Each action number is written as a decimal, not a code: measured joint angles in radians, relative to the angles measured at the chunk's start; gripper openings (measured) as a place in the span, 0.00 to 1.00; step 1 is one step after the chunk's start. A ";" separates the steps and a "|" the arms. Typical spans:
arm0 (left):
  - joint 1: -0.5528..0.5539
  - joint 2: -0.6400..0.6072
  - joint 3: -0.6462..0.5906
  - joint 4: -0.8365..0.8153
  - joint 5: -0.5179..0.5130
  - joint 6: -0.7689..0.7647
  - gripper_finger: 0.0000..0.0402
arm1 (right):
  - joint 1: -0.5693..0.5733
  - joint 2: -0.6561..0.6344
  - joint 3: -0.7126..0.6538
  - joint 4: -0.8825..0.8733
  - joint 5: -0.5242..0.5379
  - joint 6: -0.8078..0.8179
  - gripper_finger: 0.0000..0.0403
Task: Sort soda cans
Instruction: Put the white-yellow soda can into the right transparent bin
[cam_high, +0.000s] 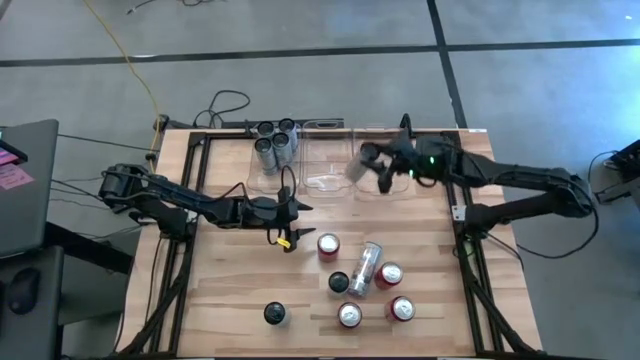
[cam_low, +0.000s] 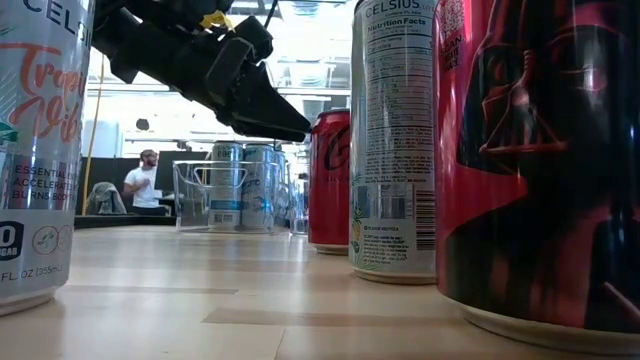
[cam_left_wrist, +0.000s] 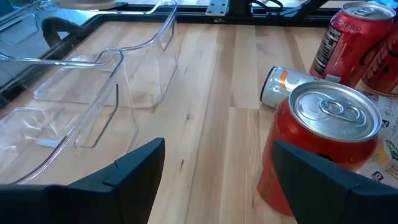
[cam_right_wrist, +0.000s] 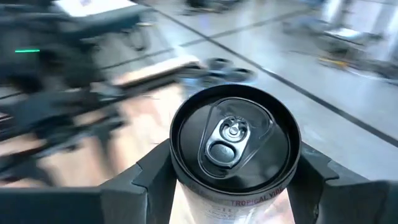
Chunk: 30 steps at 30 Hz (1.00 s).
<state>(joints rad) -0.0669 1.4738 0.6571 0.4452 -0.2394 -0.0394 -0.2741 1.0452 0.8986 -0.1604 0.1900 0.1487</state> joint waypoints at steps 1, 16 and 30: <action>0.000 0.000 0.000 0.000 -0.001 0.000 0.72 | -0.031 0.008 0.000 -0.004 0.000 -0.002 0.57; 0.000 0.000 0.000 0.007 -0.002 -0.008 0.72 | -0.387 0.352 -0.005 0.143 -0.125 -0.006 0.57; 0.000 0.000 0.000 -0.045 -0.030 -0.010 0.72 | -0.454 0.521 -0.002 0.287 -0.119 -0.018 0.57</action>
<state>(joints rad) -0.0666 1.4738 0.6567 0.4004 -0.2695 -0.0498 -0.7279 1.5658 0.8967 0.1268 0.0713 0.1310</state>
